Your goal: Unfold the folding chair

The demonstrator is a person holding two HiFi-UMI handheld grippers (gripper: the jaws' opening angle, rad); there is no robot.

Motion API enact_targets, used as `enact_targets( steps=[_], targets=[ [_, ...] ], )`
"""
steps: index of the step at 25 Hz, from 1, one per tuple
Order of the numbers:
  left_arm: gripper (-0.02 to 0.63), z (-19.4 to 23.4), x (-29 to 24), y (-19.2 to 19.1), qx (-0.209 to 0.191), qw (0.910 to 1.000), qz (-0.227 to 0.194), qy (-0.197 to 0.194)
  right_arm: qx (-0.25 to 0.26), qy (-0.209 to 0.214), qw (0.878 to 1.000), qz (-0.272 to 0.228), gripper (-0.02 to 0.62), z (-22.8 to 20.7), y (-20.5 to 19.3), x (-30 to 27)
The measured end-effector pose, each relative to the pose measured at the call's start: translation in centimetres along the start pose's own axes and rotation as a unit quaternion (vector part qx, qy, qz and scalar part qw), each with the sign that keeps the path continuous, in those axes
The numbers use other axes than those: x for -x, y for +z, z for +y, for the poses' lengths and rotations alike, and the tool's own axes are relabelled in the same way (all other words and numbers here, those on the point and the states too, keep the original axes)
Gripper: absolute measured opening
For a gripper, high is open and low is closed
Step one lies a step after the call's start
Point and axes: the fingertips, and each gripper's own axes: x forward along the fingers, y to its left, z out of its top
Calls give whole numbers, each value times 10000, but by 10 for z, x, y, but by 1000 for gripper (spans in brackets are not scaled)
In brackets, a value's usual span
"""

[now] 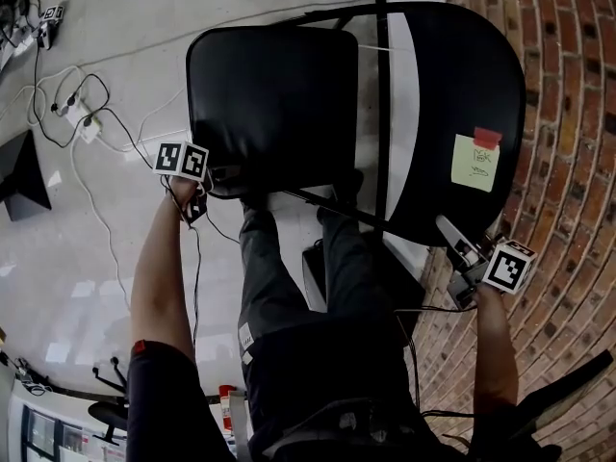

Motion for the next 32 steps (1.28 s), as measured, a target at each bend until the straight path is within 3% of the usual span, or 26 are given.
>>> enact_targets(
  steps=[8, 18, 23, 27, 32],
  targets=[
    [503, 13, -2, -4, 30, 9999, -87, 44, 62, 34, 9998, 175, 148, 14, -6, -8],
    [495, 17, 5, -2, -122, 9998, -122, -131, -181, -202, 9993, 238, 127, 21, -9, -14],
    [495, 20, 12, -3, -196, 9997, -156, -20, -238, -327, 9991, 122, 131, 20, -6, -17],
    [491, 20, 25, -9, -177, 9995, -251, 80, -420, -461, 9979, 177, 197, 16, -10, -16],
    [478, 17, 45, -21, -436, 9982, 12, 419, 74, -980, 9946, 321, 289, 5, -16, -3]
  ],
)
